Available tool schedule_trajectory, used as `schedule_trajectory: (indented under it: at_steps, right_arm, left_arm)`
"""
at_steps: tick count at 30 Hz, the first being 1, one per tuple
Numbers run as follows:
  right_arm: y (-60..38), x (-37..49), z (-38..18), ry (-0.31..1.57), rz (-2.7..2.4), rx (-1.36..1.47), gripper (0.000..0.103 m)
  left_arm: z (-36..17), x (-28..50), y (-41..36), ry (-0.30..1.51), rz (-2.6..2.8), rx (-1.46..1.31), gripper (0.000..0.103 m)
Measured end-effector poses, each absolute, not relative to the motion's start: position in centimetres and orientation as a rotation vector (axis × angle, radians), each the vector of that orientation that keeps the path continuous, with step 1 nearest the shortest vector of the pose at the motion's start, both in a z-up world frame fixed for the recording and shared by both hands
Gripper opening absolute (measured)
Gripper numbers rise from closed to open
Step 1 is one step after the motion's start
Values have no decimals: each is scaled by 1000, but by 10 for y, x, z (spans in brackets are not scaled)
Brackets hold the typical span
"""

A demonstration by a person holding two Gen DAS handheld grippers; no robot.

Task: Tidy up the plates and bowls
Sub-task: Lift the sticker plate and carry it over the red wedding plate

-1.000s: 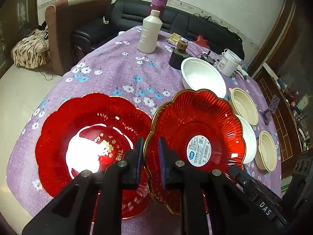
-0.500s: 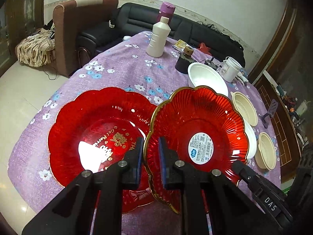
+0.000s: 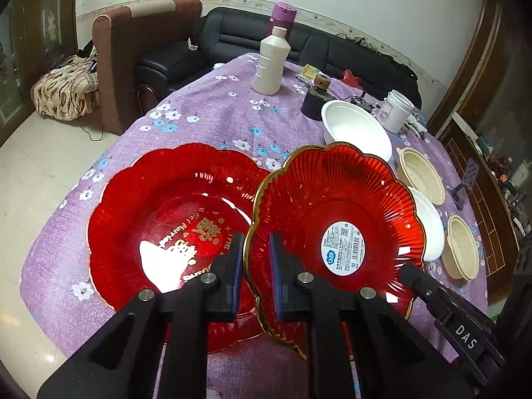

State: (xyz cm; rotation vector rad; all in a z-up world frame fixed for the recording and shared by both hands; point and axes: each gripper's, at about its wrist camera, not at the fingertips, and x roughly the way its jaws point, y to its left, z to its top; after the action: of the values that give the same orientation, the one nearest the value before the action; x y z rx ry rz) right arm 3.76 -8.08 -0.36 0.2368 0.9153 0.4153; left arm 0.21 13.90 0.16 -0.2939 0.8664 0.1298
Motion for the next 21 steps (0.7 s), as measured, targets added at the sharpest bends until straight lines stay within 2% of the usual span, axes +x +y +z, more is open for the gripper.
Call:
schedule_trajectory:
  at_steps: [21]
  right_arm:
    - [-26, 46, 11, 895, 525, 181, 9]
  left_arm:
    - [15, -20, 179, 806, 280, -297, 13]
